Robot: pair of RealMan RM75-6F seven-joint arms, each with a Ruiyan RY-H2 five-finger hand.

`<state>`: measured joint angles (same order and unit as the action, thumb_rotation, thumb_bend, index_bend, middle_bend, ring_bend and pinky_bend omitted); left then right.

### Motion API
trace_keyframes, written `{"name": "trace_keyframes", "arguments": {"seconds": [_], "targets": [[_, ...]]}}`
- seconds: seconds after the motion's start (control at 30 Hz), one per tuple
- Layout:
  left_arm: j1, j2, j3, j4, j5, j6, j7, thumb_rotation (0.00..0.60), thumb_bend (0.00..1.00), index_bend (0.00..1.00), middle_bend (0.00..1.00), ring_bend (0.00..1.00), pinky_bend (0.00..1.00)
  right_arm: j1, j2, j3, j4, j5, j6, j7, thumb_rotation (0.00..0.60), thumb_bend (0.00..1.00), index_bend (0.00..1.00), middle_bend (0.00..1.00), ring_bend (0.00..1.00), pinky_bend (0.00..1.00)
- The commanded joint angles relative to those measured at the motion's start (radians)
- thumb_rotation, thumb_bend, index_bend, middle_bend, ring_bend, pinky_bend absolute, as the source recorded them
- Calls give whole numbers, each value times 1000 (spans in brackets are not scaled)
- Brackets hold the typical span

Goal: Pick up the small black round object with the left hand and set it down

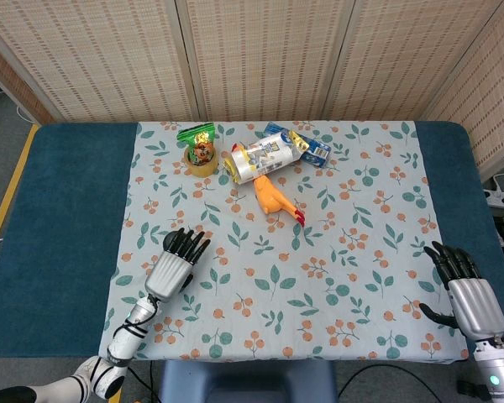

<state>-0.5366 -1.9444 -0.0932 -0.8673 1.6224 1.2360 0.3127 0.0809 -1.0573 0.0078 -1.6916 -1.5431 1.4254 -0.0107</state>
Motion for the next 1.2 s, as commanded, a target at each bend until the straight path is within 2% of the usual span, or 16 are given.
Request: {"name": "trace_keyframes", "arguments": {"seconds": [0.03, 0.27, 0.53, 1.2], "targets": [[-10, -5, -6, 8, -29, -32, 12, 600, 272, 0, 0, 0, 44, 0, 1, 2, 2, 2, 2, 2, 600, 86, 0, 0, 0, 0], [2, 23, 1, -57, -45, -10, 27, 600, 279, 0, 0, 0, 49, 2, -1, 1, 4, 6, -6, 0, 600, 86, 0, 0, 0, 0], [15, 34, 3, -71, -69, 5, 36, 600, 280, 0, 0, 0, 72, 0, 0, 0, 0, 2, -1, -1, 600, 86, 0, 0, 0, 0], [-15, 16, -3, 3, -125, -66, 21, 600, 288, 0, 0, 0, 120, 6, 3, -5, -6, 2, -17, 0, 600, 86, 0, 0, 0, 0]]}}
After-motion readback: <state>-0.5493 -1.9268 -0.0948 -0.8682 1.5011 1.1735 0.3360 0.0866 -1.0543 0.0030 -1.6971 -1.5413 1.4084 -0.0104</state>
